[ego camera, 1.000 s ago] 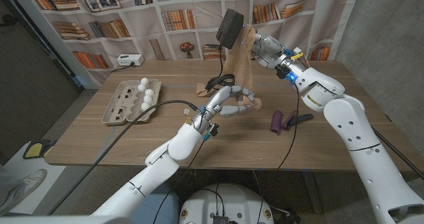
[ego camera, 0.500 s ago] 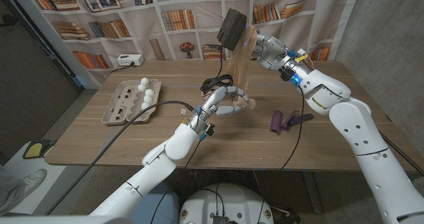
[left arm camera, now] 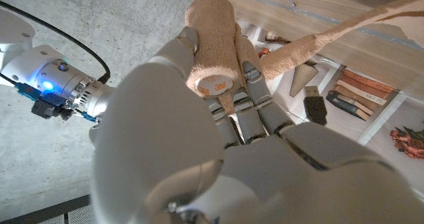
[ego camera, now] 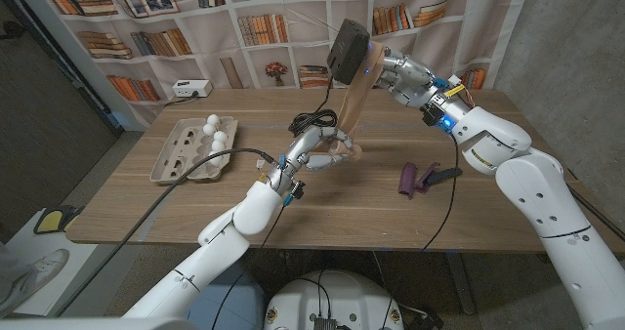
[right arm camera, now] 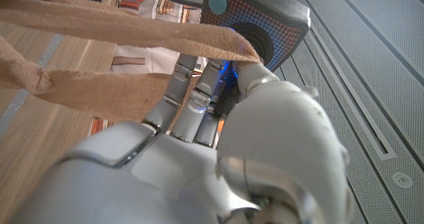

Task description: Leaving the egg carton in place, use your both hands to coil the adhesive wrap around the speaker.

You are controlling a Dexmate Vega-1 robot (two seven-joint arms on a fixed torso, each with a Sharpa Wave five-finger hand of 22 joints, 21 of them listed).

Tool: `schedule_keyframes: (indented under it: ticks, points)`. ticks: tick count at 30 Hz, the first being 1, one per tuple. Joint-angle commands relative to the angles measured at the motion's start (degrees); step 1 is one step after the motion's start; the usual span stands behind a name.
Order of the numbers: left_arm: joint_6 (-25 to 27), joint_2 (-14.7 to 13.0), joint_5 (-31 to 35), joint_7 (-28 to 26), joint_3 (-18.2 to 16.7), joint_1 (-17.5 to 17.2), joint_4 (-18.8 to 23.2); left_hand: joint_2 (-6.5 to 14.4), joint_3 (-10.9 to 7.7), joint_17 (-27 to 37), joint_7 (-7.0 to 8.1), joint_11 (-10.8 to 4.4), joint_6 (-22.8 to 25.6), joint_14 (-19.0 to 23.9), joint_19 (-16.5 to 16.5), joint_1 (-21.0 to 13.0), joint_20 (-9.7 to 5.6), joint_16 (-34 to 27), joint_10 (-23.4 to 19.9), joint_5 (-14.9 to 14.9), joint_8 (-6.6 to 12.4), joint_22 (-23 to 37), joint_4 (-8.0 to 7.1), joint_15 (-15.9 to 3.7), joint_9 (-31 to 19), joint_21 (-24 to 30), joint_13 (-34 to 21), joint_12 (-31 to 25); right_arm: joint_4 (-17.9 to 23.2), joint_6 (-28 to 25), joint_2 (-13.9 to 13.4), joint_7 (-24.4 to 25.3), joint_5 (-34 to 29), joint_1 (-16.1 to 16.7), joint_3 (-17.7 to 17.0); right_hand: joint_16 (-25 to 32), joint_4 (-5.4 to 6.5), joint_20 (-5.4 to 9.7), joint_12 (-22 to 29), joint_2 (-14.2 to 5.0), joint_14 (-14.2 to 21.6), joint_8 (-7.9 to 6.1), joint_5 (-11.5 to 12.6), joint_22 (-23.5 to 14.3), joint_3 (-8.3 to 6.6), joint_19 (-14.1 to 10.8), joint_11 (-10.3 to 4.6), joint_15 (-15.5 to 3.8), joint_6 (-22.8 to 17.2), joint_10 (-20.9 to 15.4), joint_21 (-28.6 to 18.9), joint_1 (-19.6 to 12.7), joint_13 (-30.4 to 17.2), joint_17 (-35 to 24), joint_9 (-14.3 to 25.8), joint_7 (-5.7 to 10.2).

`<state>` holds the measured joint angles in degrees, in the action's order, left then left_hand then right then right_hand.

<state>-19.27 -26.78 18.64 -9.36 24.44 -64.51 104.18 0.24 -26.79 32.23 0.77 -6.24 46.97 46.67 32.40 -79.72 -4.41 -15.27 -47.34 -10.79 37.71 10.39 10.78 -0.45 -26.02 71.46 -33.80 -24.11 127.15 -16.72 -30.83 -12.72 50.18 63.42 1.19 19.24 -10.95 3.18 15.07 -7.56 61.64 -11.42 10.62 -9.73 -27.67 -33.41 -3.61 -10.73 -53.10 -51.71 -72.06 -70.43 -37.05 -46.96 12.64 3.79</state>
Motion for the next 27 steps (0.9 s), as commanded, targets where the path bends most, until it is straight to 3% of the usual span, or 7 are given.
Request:
schedule_keyframes:
  ticks: [1,12,27]
  points:
    - [1.3,-2.7,0.9,-0.7,-3.8,-1.8,2.4,6.7,-0.69,0.5,-0.13,0.11,0.2,10.8,-5.0,-6.3,-5.01,-0.2,-0.2,-0.3,0.27,0.0,-1.09,-10.37,-0.2,0.6,0.0,-0.3,2.0,8.9,-5.6,-1.3,-9.5,3.6,-0.4,-0.2,1.53,5.03,0.5,-1.54,-0.1,0.01,0.5,-0.1,-1.34,0.1,-2.02,-2.48,-0.2,-2.5,-0.2,-0.8,-0.5,-0.2,0.3,-0.04]
    - [1.4,-2.6,0.8,-1.1,-4.0,-1.8,1.2,6.8,-0.62,0.6,-0.16,-0.07,0.2,10.7,-5.2,-6.2,-5.01,-0.2,-0.3,-0.3,0.31,0.0,-1.17,-10.40,-0.1,0.8,-0.2,-0.4,4.1,9.6,-7.4,-4.4,-4.5,5.7,-1.3,-0.1,1.50,5.00,0.5,-1.57,-0.1,0.03,0.5,-0.1,-1.39,0.2,-1.97,-2.46,-0.1,-2.6,-0.2,-0.9,-0.5,-0.4,0.3,-0.09]
    - [-0.2,-0.3,1.3,-2.0,-1.8,0.1,-2.9,6.8,-0.62,0.6,-0.13,-0.13,0.1,10.7,-5.4,-6.2,-5.10,-0.1,-0.3,-0.3,0.34,0.0,-1.15,-10.39,-0.1,1.0,-0.2,-0.3,7.2,6.6,-9.5,-4.7,-1.7,4.4,-0.5,-0.1,1.57,4.97,0.4,-1.64,0.0,-0.02,0.5,-0.1,-1.35,0.2,-1.72,-2.42,-0.2,-2.7,-0.3,-0.9,-0.5,-0.5,0.3,-0.12]
